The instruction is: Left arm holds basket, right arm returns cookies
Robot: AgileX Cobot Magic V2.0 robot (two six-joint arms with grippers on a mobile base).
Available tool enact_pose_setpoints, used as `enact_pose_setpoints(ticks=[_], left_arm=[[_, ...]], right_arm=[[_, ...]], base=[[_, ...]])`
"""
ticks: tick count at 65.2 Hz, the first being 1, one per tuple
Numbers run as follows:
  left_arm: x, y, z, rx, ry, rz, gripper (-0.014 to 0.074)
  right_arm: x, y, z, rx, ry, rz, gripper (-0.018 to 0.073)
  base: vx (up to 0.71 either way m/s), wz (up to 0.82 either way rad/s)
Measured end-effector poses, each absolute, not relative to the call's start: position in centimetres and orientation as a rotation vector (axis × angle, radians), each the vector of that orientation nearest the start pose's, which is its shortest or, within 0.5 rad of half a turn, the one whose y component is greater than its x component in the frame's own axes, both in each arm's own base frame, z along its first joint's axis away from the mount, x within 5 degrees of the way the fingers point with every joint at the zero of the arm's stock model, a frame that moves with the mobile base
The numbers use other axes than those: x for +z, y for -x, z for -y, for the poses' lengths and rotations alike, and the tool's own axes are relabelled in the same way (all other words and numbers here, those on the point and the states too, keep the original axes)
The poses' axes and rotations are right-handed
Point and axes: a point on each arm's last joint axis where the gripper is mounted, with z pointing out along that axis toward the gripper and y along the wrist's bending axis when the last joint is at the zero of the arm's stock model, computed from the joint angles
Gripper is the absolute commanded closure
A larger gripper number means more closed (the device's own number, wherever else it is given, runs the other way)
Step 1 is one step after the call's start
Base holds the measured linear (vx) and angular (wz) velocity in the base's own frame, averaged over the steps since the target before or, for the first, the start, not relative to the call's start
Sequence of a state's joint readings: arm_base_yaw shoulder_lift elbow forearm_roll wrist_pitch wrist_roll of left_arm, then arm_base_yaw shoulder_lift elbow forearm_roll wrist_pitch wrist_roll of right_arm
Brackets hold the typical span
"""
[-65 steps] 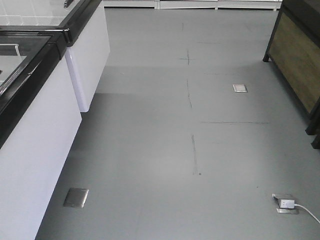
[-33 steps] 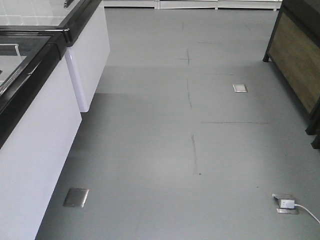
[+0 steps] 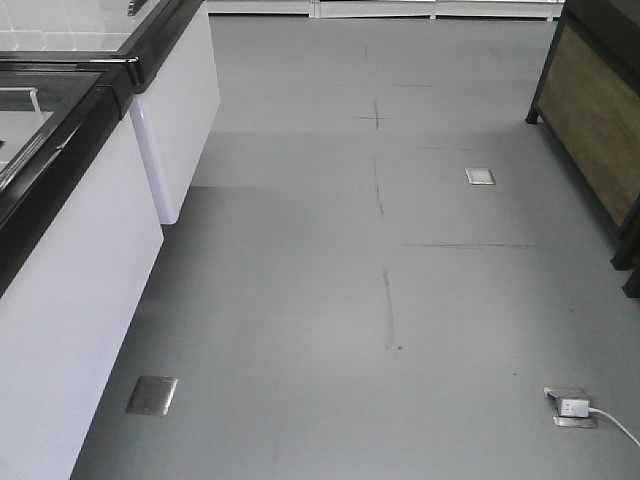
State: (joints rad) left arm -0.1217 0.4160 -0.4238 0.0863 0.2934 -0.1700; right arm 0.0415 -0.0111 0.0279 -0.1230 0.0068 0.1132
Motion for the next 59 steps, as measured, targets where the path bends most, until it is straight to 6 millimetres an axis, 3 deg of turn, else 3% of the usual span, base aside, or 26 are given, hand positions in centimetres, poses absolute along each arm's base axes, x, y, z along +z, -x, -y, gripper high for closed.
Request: enact_pose_setpoints(ticks=[22,51,59], left_arm=[[30.02,-9.36,0.91,-0.129,-0.012,-1.770,0.0410],[30.02,-9.36,0.91,-0.129,-0.013,-1.770,0.0123],[30.02,-9.36,0.91,-0.129,-0.013,-1.770,0.0104]], right_arm=[[20.37,-5.65,-0.23,0.025,0.038,-1.507,0.0570],[20.37,-5.65,-0.23,0.025,0.038,-1.507,0.0570],[20.37,-5.65,-0.23,0.025,0.038,-1.507,0.0570]], base=[[0.00,0.00],[0.00,0.00],[0.00,0.00]])
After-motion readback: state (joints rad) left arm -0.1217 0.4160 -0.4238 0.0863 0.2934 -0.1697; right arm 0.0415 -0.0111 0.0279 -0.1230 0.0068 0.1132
